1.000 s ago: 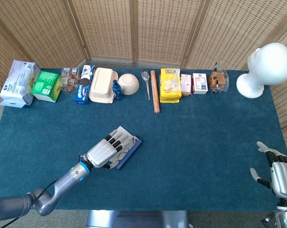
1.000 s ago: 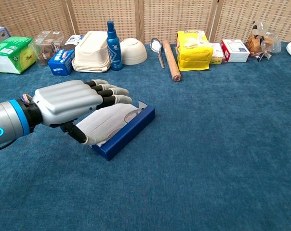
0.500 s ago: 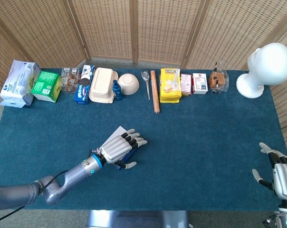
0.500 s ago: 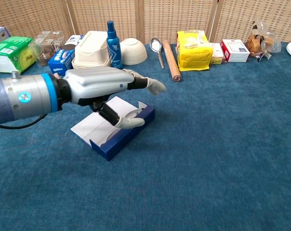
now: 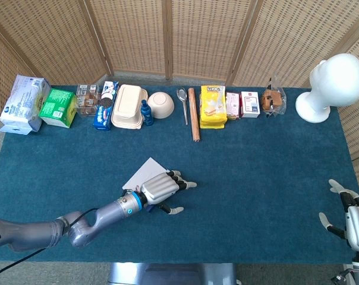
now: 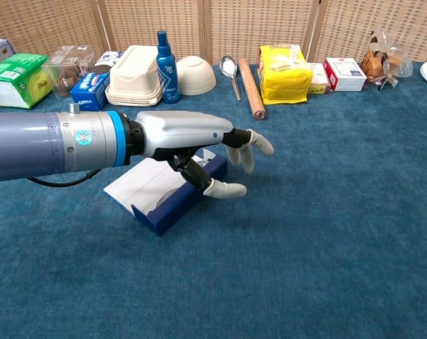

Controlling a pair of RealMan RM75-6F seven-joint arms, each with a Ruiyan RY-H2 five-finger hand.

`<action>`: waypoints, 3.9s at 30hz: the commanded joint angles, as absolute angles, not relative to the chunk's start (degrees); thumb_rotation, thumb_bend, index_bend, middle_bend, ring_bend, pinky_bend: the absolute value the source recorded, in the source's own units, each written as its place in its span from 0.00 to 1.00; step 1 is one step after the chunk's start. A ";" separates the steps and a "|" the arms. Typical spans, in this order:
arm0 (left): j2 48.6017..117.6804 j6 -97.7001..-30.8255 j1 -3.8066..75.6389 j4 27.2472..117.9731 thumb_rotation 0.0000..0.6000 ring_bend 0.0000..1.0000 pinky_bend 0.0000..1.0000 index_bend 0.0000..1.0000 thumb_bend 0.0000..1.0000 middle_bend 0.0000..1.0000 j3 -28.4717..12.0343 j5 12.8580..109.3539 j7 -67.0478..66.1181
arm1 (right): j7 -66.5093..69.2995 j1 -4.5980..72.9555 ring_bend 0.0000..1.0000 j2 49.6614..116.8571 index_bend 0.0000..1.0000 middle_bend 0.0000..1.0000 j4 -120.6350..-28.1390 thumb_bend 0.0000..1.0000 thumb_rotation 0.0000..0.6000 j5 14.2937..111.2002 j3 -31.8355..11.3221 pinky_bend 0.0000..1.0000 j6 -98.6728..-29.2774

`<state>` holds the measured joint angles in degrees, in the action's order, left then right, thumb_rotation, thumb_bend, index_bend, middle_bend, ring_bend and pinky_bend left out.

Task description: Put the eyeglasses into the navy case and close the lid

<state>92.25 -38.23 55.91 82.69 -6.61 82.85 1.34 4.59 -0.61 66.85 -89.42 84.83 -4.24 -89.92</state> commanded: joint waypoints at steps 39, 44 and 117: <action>86.68 -37.09 53.82 81.77 0.48 0.31 0.28 0.13 0.32 0.33 -4.09 72.82 0.59 | 4.17 -0.60 0.27 67.38 0.17 0.32 -89.52 0.27 1.00 85.20 -4.54 0.31 -89.42; 84.34 -38.09 52.25 83.90 0.48 0.31 0.28 0.12 0.32 0.33 -3.07 72.63 0.67 | 3.89 -0.22 0.27 67.54 0.17 0.32 -89.69 0.26 1.00 85.29 -4.62 0.31 -88.99; 79.56 -58.37 32.11 78.70 0.47 0.00 0.01 0.00 0.32 0.00 1.55 77.63 -22.49 | 4.28 2.14 0.27 70.03 0.17 0.32 -88.77 0.27 1.00 85.89 -4.74 0.31 -87.71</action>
